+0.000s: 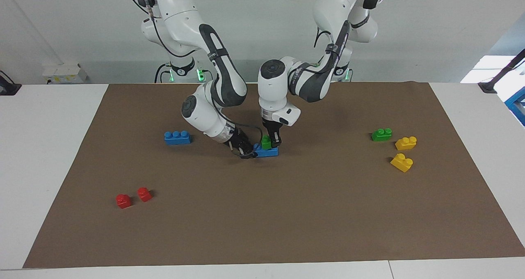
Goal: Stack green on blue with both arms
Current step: 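Lower the green brick onto the blue brick with the left gripper, then open the left gripper and withdraw it while the right gripper releases the blue brick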
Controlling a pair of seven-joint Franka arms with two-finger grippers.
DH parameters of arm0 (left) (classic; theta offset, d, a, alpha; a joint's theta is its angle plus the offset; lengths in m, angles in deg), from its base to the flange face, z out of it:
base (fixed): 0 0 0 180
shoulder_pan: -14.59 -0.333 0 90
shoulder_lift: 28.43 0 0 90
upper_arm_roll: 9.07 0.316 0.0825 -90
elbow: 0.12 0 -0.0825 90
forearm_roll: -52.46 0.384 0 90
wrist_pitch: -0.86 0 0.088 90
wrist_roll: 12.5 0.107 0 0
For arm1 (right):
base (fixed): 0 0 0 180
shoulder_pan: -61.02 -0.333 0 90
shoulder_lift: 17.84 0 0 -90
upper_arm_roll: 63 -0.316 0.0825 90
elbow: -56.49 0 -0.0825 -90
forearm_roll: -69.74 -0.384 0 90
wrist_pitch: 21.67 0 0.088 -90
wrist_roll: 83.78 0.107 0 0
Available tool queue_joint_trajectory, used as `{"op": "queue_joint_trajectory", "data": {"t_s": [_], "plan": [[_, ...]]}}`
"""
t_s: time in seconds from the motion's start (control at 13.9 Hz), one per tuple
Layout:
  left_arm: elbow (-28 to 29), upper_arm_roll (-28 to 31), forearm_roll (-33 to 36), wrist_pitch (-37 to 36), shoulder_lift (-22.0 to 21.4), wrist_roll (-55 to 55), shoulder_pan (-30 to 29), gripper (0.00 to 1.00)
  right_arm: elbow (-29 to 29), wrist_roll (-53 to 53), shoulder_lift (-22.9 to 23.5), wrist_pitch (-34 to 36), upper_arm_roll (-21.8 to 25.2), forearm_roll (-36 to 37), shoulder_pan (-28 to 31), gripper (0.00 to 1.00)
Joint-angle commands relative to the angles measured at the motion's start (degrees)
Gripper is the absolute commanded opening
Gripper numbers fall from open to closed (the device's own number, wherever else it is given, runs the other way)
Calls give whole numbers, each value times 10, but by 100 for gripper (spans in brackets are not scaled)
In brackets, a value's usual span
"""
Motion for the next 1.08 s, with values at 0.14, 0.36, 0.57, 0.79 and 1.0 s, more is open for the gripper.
{"op": "queue_joint_trajectory", "data": {"t_s": [0.14,0.36,0.57,0.79,1.0], "plan": [[14,11,30,26,14,-16,12,0,19,-44,15,-45,0,-15,1,0],[40,11,46,63,14,-17,10,0,22,-45,15,-49,0,-15,1,0],[66,13,47,111,14,-18,3,0,23,-46,15,-51,0,-15,1,0],[78,18,47,124,12,-16,3,0,23,-50,15,-54,0,-15,0,0],[59,18,47,92,12,-11,3,49,24,-49,15,-56,0,-15,0,0]]}}
